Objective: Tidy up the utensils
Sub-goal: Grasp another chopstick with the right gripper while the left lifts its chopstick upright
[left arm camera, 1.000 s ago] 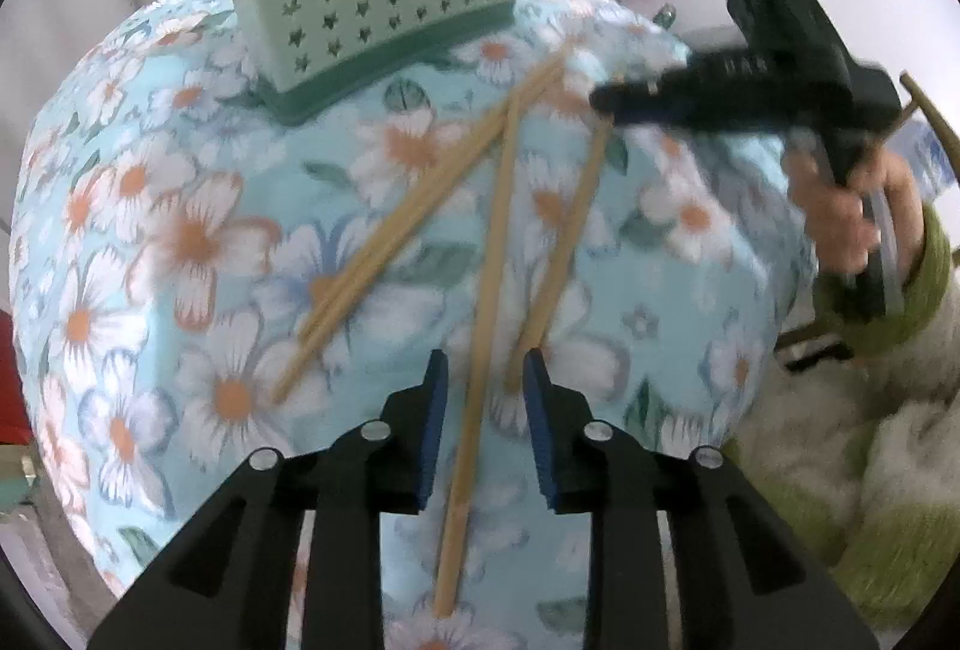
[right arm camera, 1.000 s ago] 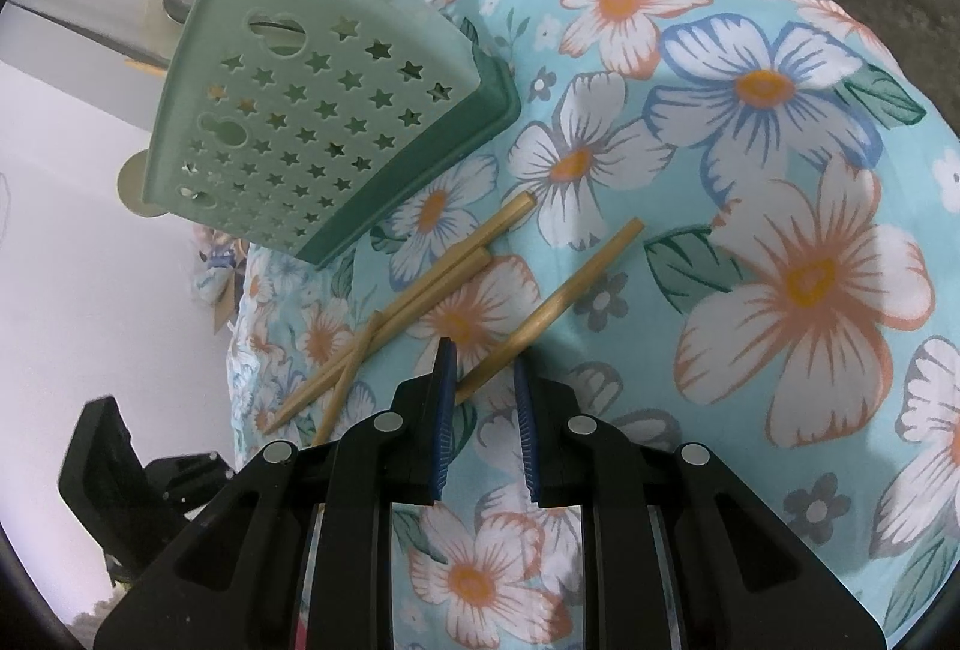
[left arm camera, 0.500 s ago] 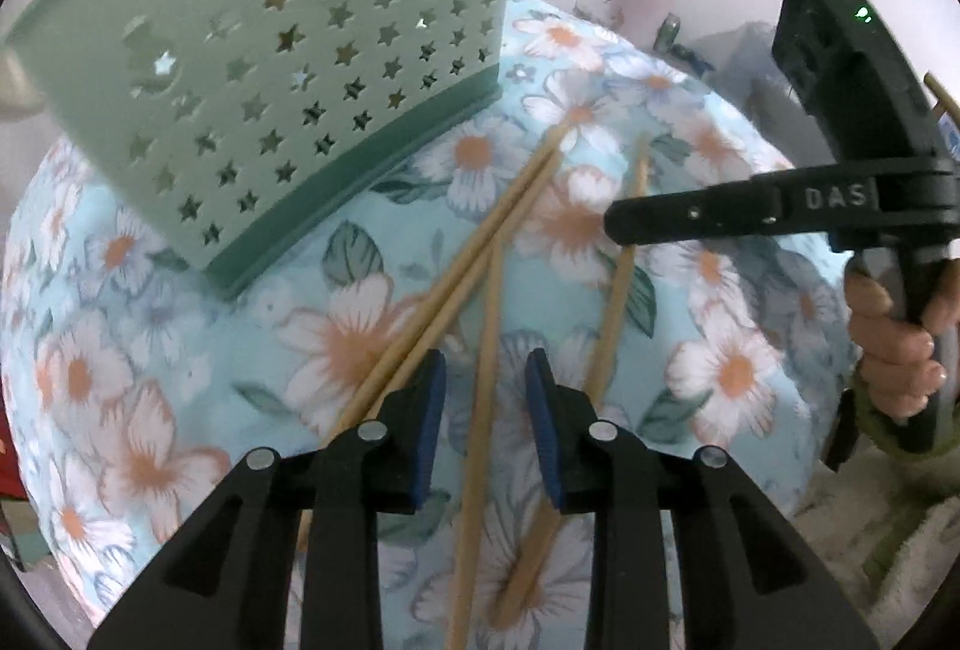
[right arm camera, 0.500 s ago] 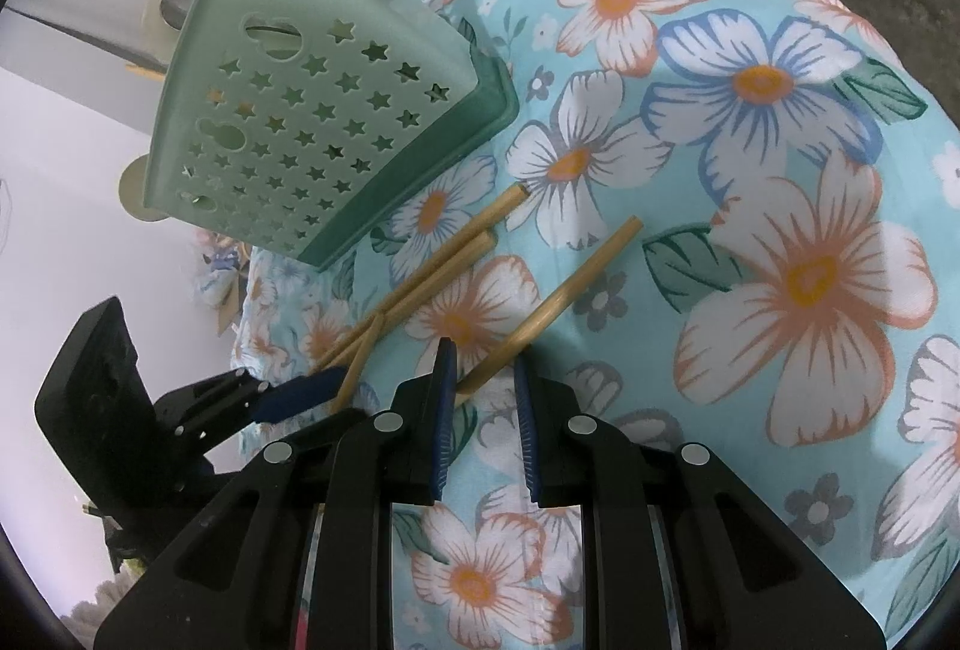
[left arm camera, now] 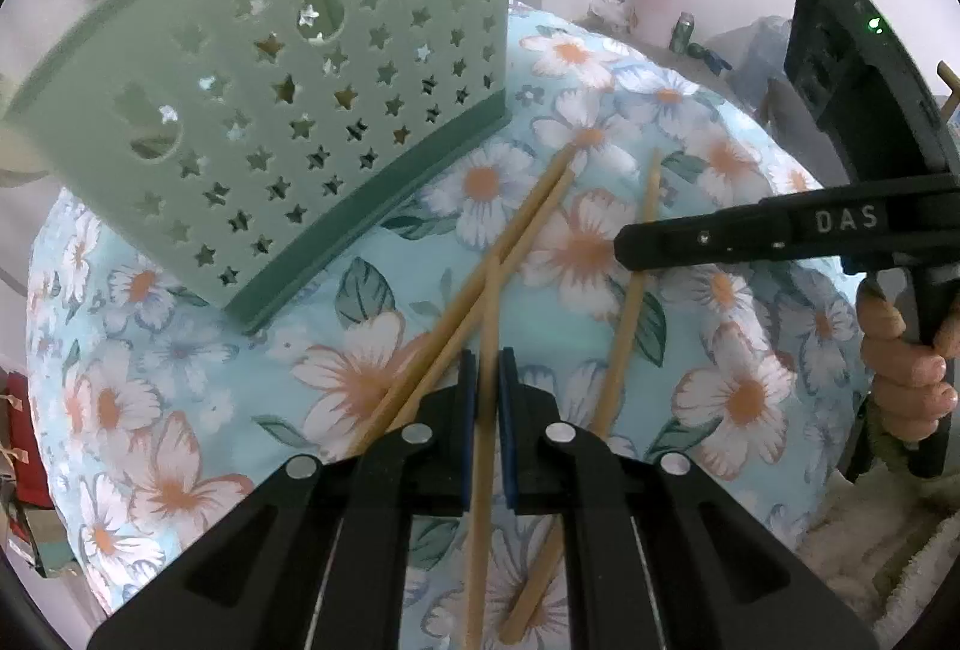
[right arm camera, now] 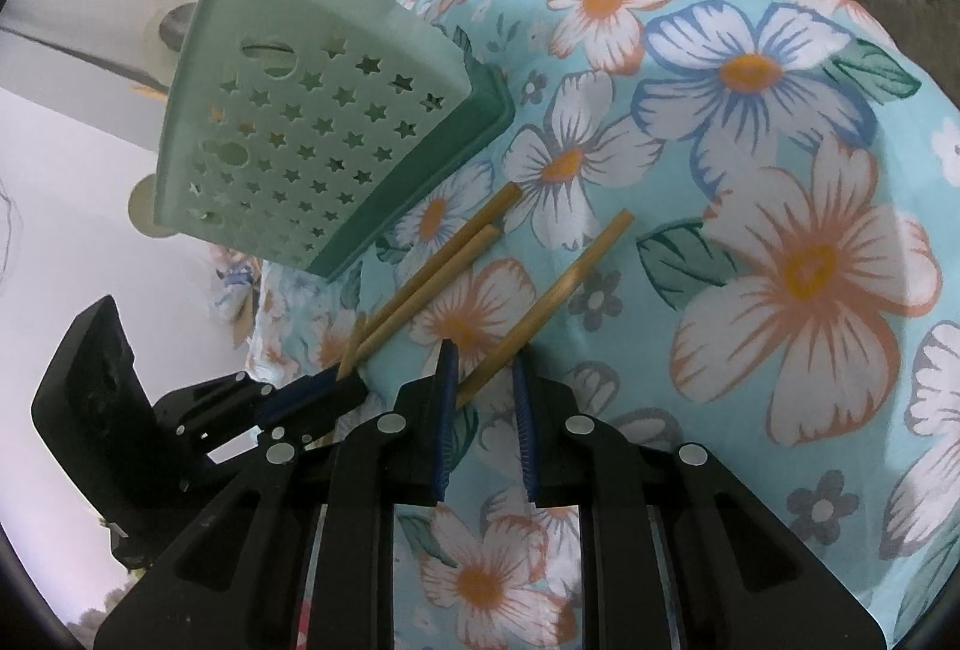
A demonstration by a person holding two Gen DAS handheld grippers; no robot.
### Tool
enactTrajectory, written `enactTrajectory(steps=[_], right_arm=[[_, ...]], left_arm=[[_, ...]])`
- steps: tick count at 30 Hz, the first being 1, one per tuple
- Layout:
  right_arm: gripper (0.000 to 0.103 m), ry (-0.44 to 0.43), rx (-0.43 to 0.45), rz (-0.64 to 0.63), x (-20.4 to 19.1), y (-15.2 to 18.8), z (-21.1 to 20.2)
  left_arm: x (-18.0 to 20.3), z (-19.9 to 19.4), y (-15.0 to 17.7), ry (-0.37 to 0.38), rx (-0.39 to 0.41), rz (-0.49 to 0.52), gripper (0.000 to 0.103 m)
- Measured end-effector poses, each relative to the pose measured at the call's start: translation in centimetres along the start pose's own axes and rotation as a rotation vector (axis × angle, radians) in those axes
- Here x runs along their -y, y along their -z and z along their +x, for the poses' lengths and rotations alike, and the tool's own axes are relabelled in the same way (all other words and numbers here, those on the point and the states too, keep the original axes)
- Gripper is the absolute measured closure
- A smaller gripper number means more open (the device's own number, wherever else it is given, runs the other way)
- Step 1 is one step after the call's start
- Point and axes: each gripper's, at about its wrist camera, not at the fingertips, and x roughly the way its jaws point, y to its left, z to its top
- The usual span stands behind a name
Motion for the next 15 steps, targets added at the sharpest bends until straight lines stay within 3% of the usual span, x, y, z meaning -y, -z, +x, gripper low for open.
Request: enactTrajectory(steps=[5, 15], right_arm=[[0.089, -0.032, 0.006, 0.02, 0.8, -0.3, -0.6], [0.093, -0.073, 0.055, -0.04, -0.3, -0.8, -3.6]], left_arm=[[-0.6, -1.6, 0.0, -0.008, 0.024, -0.016, 0.097], [-2.8, -7.5, -0.3, -0.027, 0.173, -0.083, 0.097]])
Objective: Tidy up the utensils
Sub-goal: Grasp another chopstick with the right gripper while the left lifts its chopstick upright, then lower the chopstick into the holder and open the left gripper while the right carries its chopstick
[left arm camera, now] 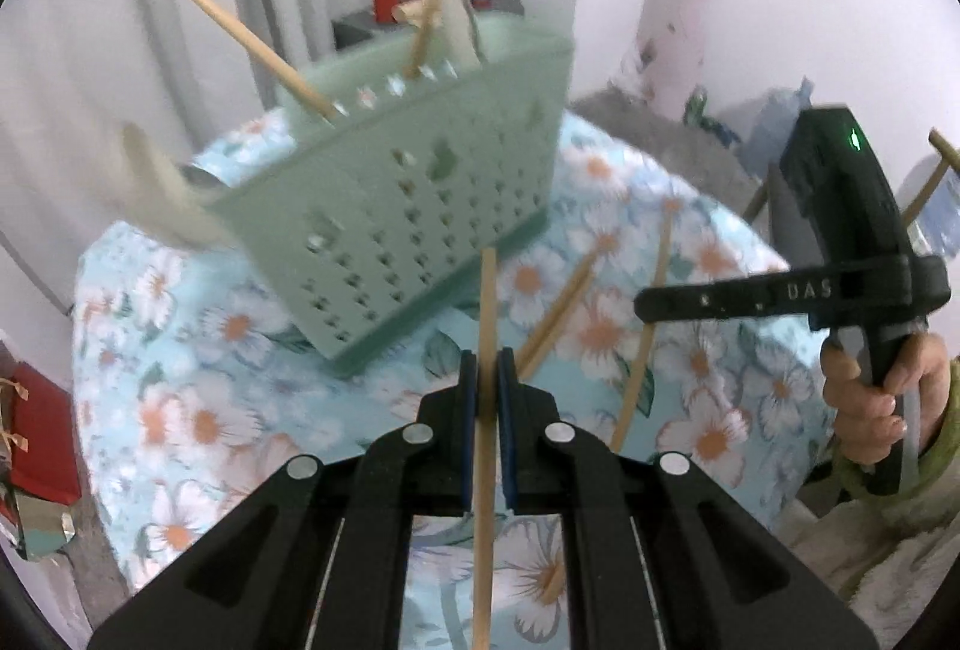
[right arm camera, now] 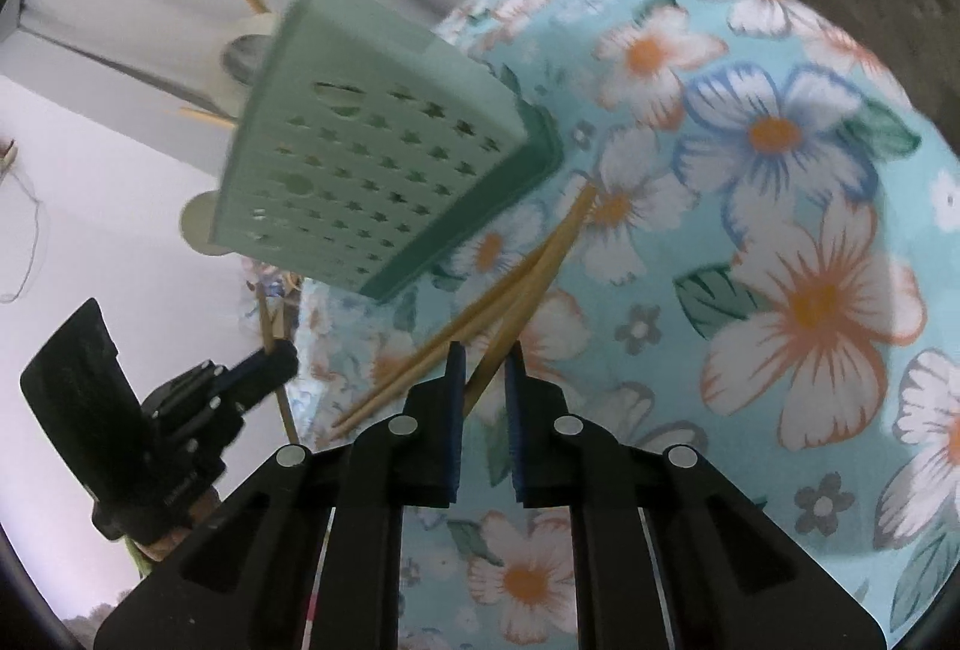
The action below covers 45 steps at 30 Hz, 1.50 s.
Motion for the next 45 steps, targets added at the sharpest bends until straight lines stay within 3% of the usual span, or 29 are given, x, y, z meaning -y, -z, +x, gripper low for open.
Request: enactTrajectory(steps=[17, 23, 29, 36, 45], right_arm=[[0.099, -0.041, 0.132, -0.208, -7.0, -0.3, -3.9], [0.099, -0.032, 0.172, -0.24, -8.1, -0.4, -4.7], [0.099, -0.036, 0.184, -0.242, -8.2, -0.5, -5.0], [0.099, -0.045, 0.173, -0.241, -8.1, -0.5, -4.8], [0.099, -0.047, 0.161, -0.219, -7.4, -0.7, -4.3]], left_arm=[[-3.3, -11.1, -1.9, -0.03, 0.329, -0.148, 0.097], [-3.7, -14.7, -3.2, 0.004, 0.478, -0.198, 0.097], [-4.5, -18.8, -5.6, -0.002, 0.684, -0.245, 0.097], [-4.9, -18.7, -8.7, -0.052, 0.802, -0.281, 0.097], [-4.7, -13.7, -12.0, -0.139, 0.828, -0.285, 0.097]])
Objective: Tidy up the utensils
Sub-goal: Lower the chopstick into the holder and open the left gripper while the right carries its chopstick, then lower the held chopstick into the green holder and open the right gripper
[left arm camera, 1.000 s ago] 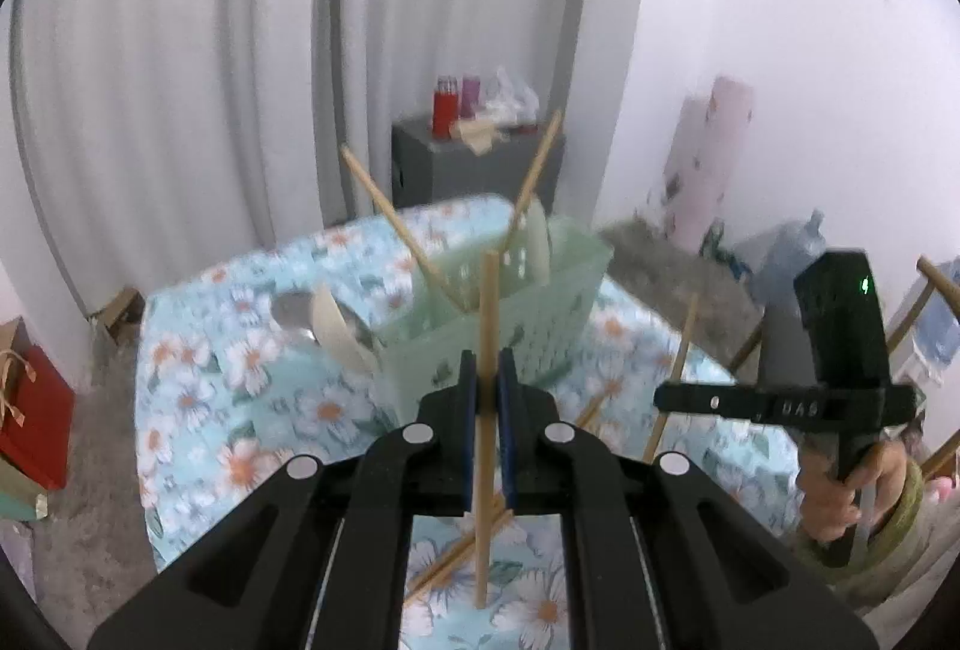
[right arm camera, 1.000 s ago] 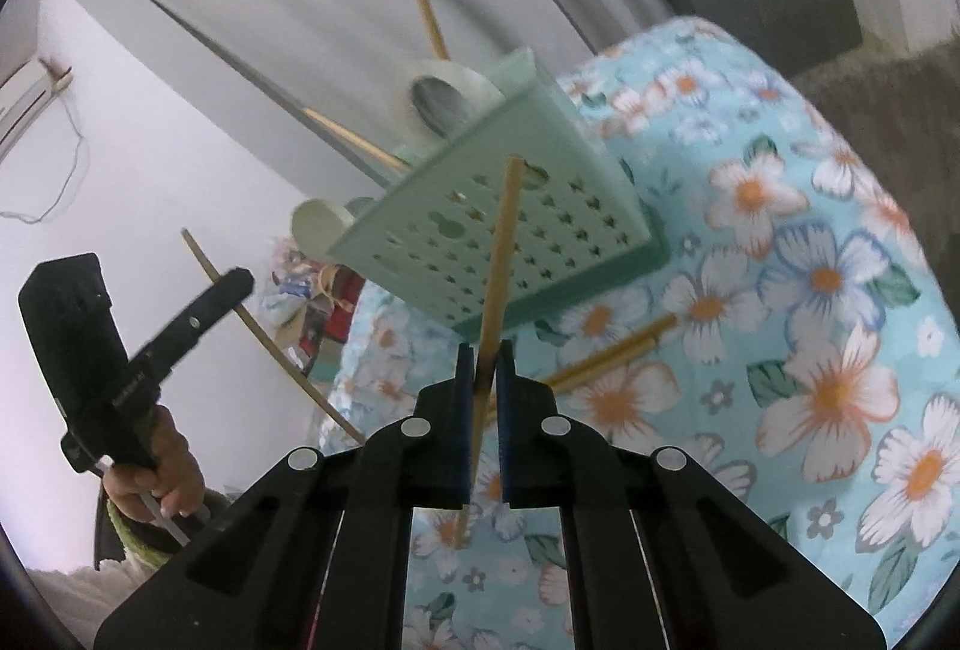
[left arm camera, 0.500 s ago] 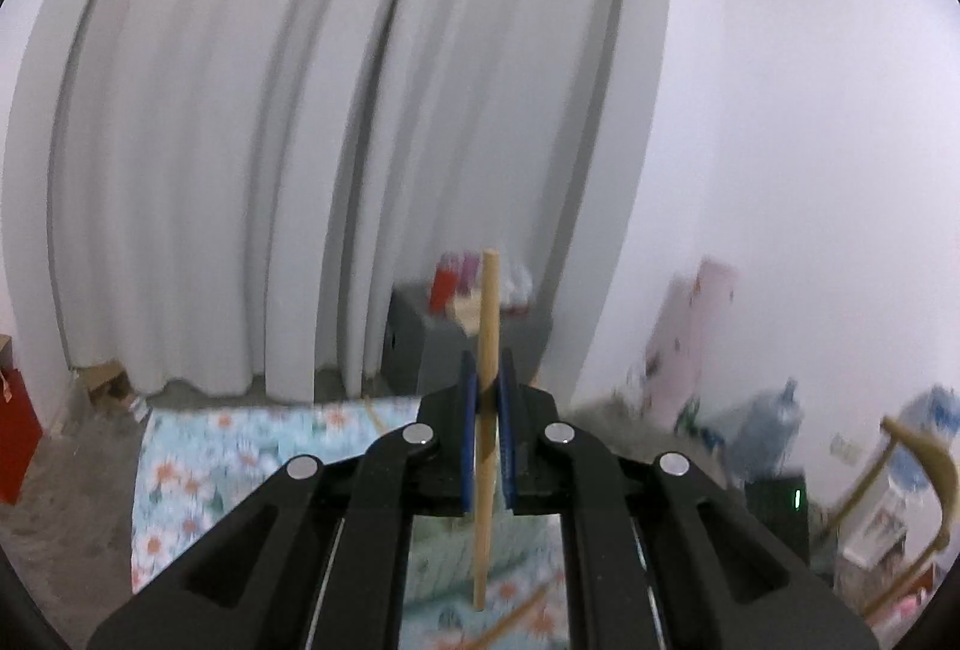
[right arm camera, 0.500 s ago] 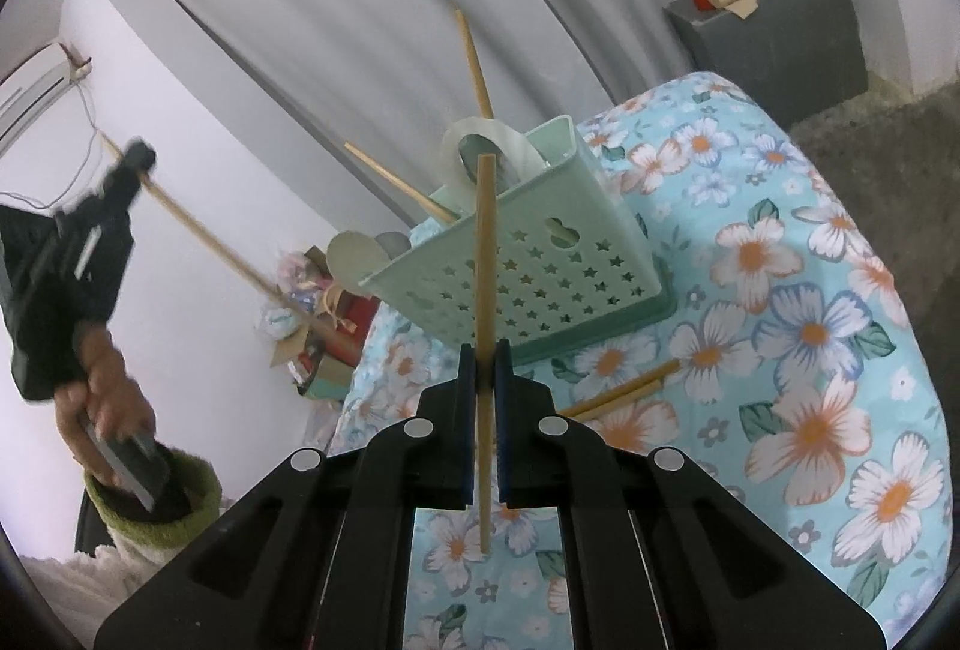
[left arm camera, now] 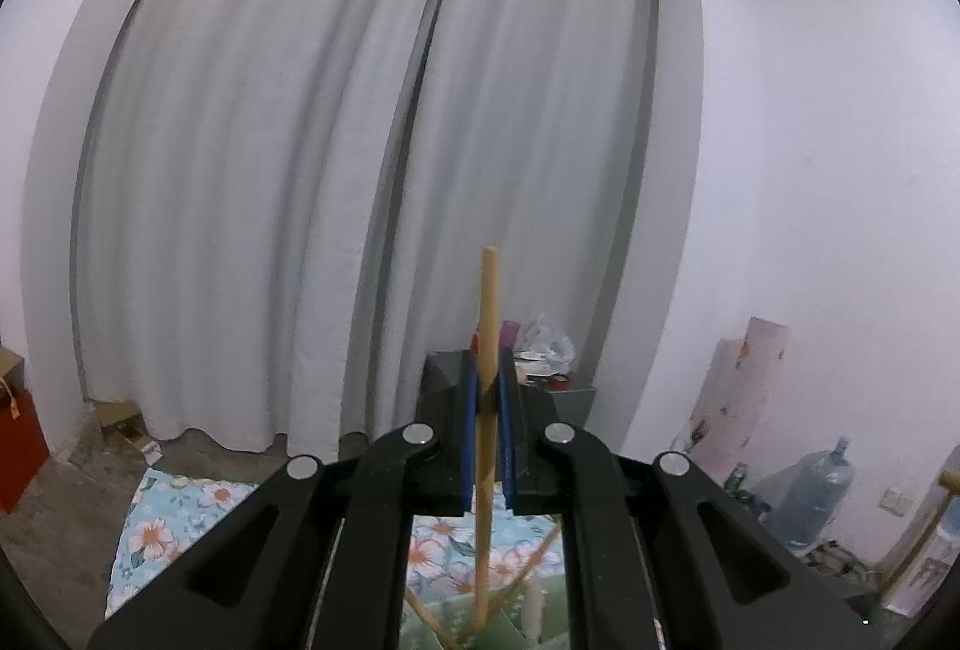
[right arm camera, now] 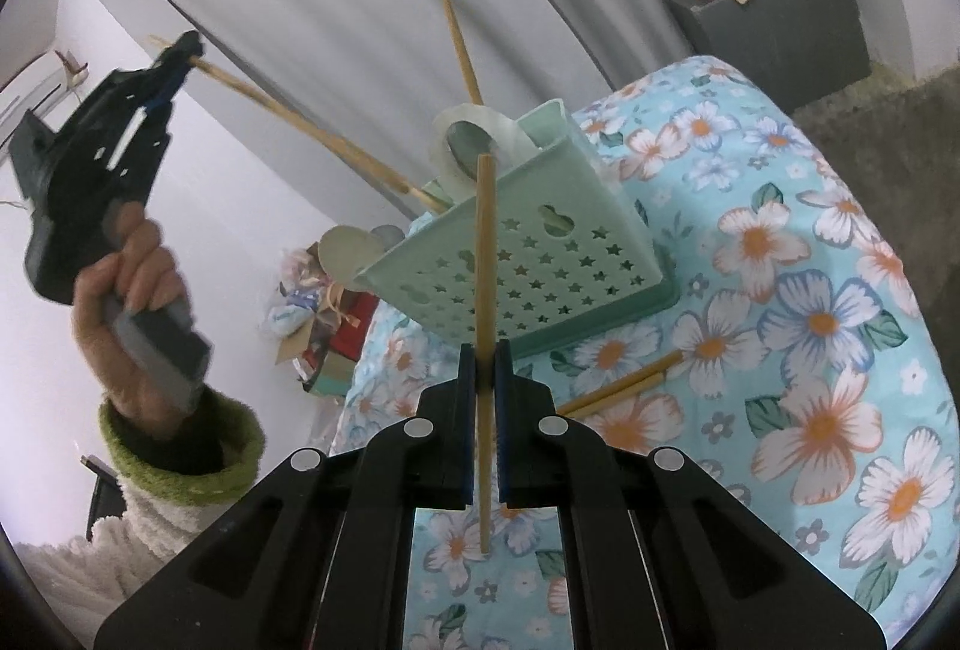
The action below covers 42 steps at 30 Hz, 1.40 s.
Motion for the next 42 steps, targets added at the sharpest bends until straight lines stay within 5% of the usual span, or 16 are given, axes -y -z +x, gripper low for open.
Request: enactTrajectory(steps=[5, 16, 18, 20, 25, 35, 42], right_arm=[[0.099, -0.004, -0.002, 0.011, 0.2, -0.1, 0.2], [0.099, -0.004, -0.008, 0.02, 0.4, -0.1, 0.3], [0.099, -0.002, -0.007, 0.017, 0.3, -0.1, 0.2], [0.099, 0.001, -0.006, 0.013, 0.2, -0.1, 0.1], [0.099, 0.007, 0.014, -0.007, -0.3, -0.3, -0.6], [0.099, 0.014, 0.154, -0.153, -4.2, -4.1, -4.4], [0.099, 0.031, 0.328, -0.328, -9.2, -8.4, -7.9]], left_arm=[[0.5, 2.5, 2.6, -0.061, 0.001, 0.066, 0.097], [-0.2, 3.6, 5.9, -0.053, -0.009, 0.086, 0.097], [-0.3, 3.3, 5.8, -0.052, -0.01, 0.088, 0.092], [-0.3, 2.7, 5.6, -0.052, -0.01, 0.084, 0.07], [-0.5, 0.1, 5.7, -0.06, 0.006, 0.06, 0.053], [-2.6, -8.1, 6.3, -0.063, 0.023, -0.046, 0.034], [-4.2, -11.6, 9.4, -0.079, -0.088, -0.084, 0.028]])
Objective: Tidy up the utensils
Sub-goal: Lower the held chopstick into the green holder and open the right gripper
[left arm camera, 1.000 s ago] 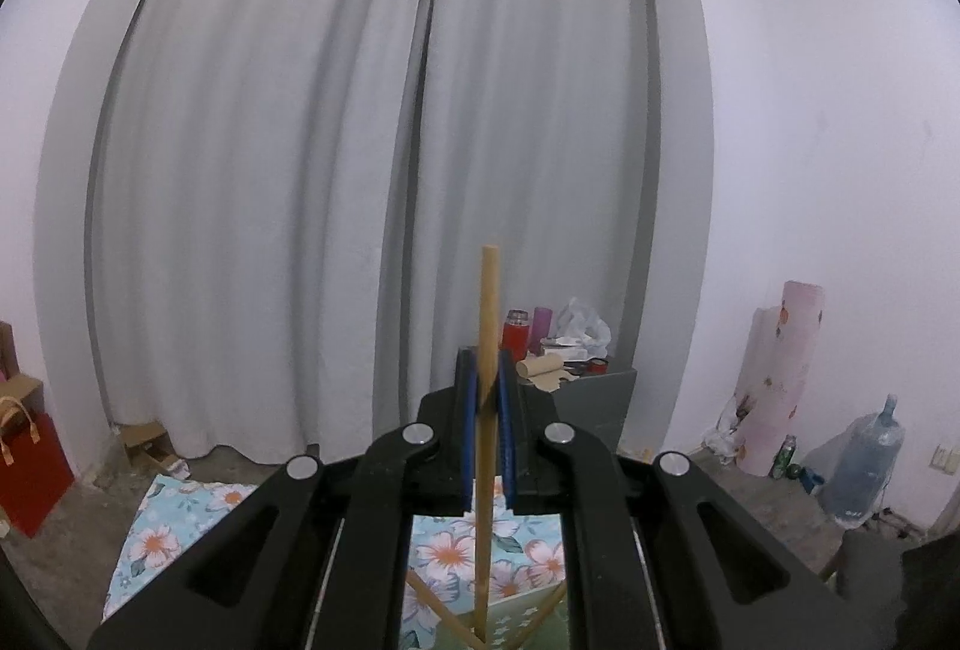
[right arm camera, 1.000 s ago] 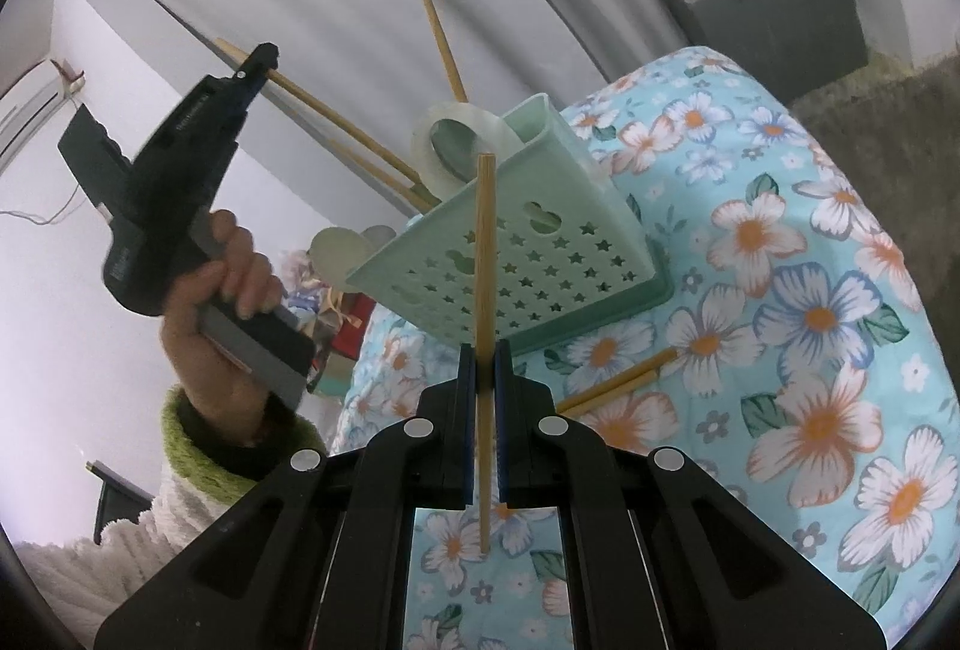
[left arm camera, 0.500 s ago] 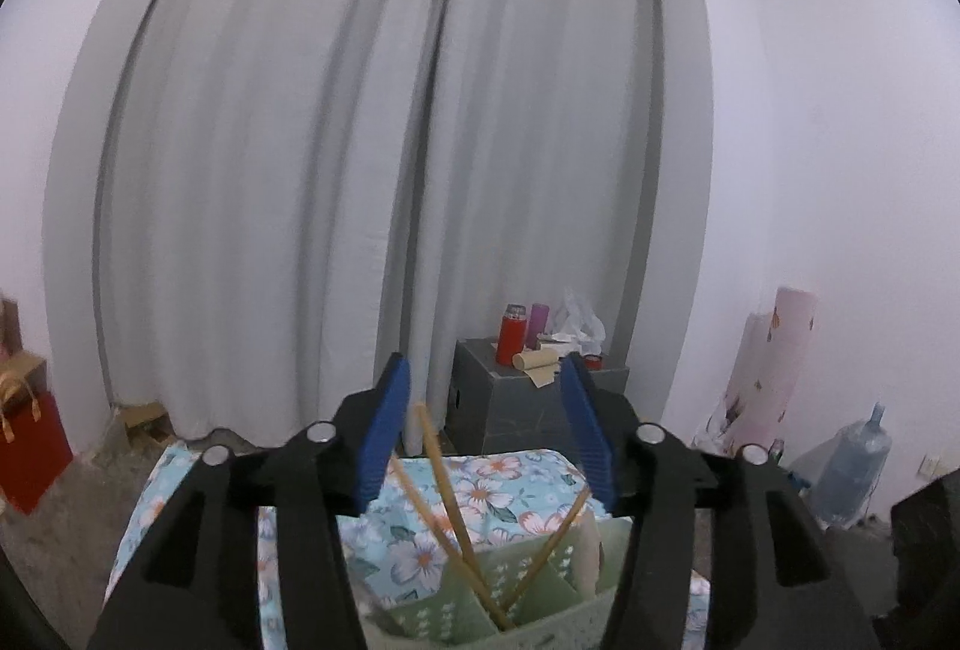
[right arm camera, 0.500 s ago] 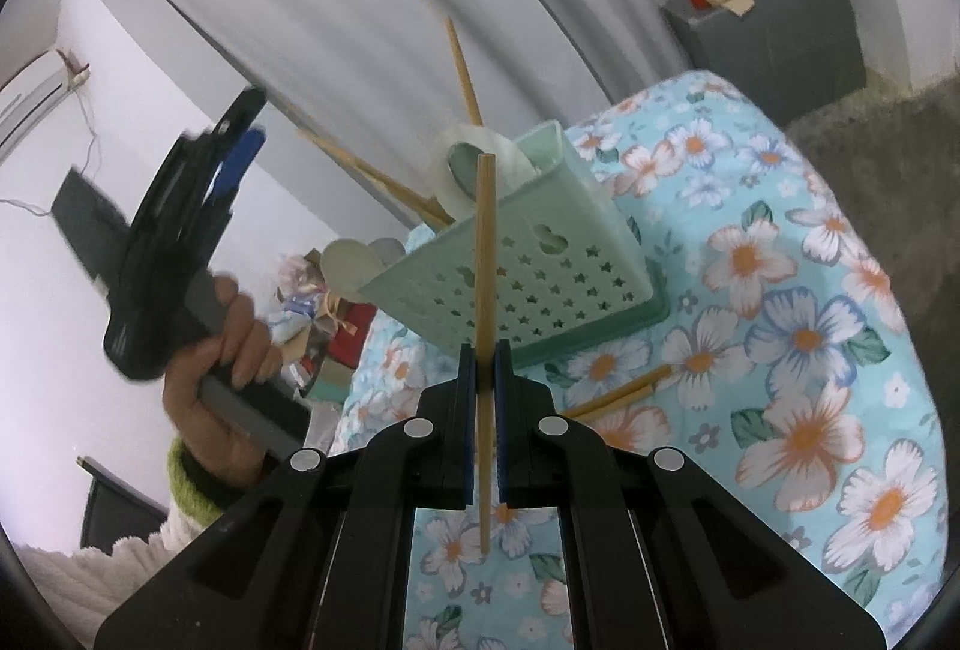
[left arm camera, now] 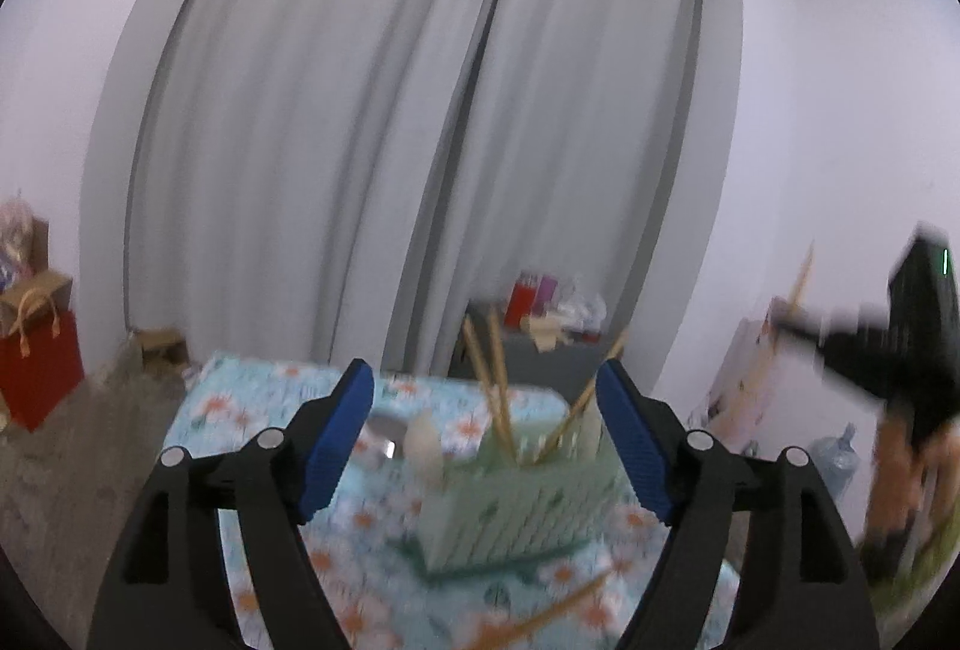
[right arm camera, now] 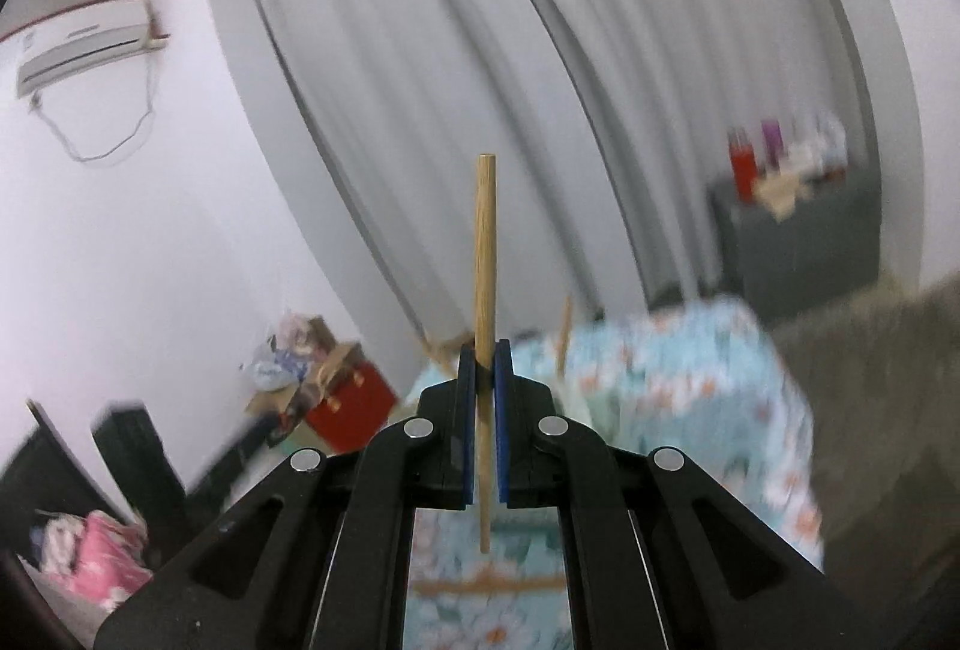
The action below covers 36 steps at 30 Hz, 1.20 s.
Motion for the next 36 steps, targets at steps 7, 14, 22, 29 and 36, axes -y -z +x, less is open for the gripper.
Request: enactTrajectory(steps=[7, 14, 22, 29, 36], right_arm=[[0.099, 0.01, 0.103, -0.154, -3.1, -4.0, 1.4], [0.099, 0.073, -0.013, -0.289, -3.8, -2.6, 8.0], [0.099, 0.147, -0.126, -0.425, -4.1, 0.4, 12.2], [0.082, 0.167, -0.194, -0.46, -4.3, 2.3, 13.4], [0.063, 0.148, -0.125, -0.399, -4.0, 1.4, 10.8]], left_arm=[[-0.5, -0.6, 3.8, 0.027, -0.115, 0.001, 0.026], [-0.7, 0.1, 5.8, 0.045, -0.182, -0.004, 0.024], [-1.4, 0.4, 6.6, 0.036, -0.208, -0.002, 0.024], [-1.0, 0.7, 7.1, 0.029, -0.231, 0.021, 0.023], [-0.9, 1.1, 7.3, 0.015, -0.243, 0.027, 0.022]])
